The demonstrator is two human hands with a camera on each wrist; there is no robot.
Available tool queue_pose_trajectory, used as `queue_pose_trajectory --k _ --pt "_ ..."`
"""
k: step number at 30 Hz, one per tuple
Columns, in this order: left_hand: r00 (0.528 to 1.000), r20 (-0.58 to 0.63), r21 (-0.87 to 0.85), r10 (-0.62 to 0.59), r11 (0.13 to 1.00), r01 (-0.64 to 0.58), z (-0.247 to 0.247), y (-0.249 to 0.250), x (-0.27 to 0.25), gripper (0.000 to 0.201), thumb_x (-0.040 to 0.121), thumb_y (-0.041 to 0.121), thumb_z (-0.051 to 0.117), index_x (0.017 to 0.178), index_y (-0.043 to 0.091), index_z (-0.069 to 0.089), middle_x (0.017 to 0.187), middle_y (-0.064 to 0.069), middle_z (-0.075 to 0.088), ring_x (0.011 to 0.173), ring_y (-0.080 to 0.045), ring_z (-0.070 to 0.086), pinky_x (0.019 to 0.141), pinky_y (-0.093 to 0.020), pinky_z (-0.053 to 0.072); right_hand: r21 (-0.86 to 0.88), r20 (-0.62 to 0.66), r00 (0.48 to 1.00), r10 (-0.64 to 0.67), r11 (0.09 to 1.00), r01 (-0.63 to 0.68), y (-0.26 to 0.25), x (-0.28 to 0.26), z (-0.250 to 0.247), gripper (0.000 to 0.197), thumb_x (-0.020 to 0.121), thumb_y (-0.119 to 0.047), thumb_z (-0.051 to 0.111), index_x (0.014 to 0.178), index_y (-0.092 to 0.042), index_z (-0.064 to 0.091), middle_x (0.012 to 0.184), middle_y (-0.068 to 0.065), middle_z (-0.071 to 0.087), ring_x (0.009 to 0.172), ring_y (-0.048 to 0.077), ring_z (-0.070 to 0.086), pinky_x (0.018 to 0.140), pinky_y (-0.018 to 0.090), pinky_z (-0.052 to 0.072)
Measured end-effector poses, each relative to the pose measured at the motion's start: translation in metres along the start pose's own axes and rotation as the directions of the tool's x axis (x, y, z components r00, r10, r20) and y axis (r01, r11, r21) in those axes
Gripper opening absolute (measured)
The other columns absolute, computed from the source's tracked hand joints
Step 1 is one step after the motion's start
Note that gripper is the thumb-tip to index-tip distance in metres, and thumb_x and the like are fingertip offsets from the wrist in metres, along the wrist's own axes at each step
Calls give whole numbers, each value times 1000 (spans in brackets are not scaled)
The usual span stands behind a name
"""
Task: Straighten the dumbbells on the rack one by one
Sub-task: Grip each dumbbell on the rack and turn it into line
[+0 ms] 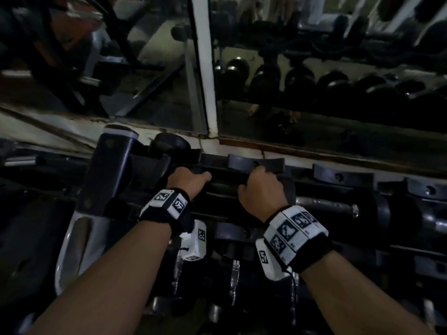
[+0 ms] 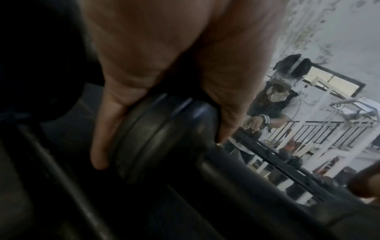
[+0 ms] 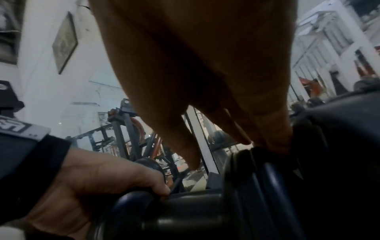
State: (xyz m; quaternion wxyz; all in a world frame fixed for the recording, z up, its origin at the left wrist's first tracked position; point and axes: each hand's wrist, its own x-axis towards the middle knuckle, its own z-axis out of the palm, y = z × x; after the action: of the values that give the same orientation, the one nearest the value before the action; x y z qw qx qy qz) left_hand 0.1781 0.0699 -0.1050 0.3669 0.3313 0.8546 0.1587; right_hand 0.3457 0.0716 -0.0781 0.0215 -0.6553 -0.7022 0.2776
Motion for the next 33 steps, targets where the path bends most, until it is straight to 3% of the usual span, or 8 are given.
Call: queue_pose_trajectory --k 6,10,16,19,23,26,31,33 --pt "1000 -5 -30 -10 1000 10 1 -4 8 58 80 46 66 113 -1 65 117 -20 66 104 -38 64 84 -34 50 7 -9 994 111 994 -111 -8 -5 13 57 91 -22 56 135 7 34 136 25 44 122 40 49 95 40 42" --pt "1000 -18 -70 -1 998 0 -1 -8 4 58 79 45 67 115 -1 64 120 -21 65 106 -39 63 92 -39 52 53 56 983 174 983 -177 -5 4 7 65 88 -27 66 134 6 34 135 24 49 120 40 53 91 39 45" --pt "989 -145 -106 12 994 -28 -14 -12 -18 52 80 42 68 109 -1 65 118 -21 66 109 -39 63 92 -37 51 62 127 983 134 988 -142 0 5 3 74 78 -35 77 132 -1 40 131 20 55 118 37 57 91 40 48" --pt "978 -210 -210 8 976 -53 -19 -8 -32 48 81 43 66 106 1 66 115 -20 68 105 -38 63 91 -39 52 78 54 998 34 996 -38 -4 12 -18 68 78 -29 78 131 -4 44 131 18 56 117 37 56 91 40 49" --pt "968 -249 -331 -38 942 -48 -11 5 -56 62 84 48 63 123 0 57 124 -20 63 113 -38 60 92 -37 48 53 -42 992 -120 991 123 -13 34 -58 68 77 -21 77 137 -10 46 131 16 58 118 36 57 93 37 48" --pt "962 -266 -393 -62 918 -50 6 16 -75 68 80 52 64 124 1 54 124 -16 63 110 -36 61 92 -38 51 -3 -48 965 -259 966 259 -13 55 -82 68 74 -17 77 136 -16 50 128 14 62 114 35 60 93 39 51" --pt "948 -271 -549 -164 836 -12 49 19 -111 58 81 46 69 119 6 53 118 -10 62 103 -28 62 87 -35 52 -83 137 898 -419 898 432 5 81 -95 73 71 -23 81 137 -22 51 129 9 60 117 30 58 95 32 47" --pt "937 -285 -610 -203 792 -14 68 16 -123 52 81 42 71 117 7 55 113 -6 64 97 -22 61 82 -27 48 -91 227 853 -469 862 498 15 91 -86 74 71 -28 81 138 -25 51 131 8 60 119 28 58 98 30 46"
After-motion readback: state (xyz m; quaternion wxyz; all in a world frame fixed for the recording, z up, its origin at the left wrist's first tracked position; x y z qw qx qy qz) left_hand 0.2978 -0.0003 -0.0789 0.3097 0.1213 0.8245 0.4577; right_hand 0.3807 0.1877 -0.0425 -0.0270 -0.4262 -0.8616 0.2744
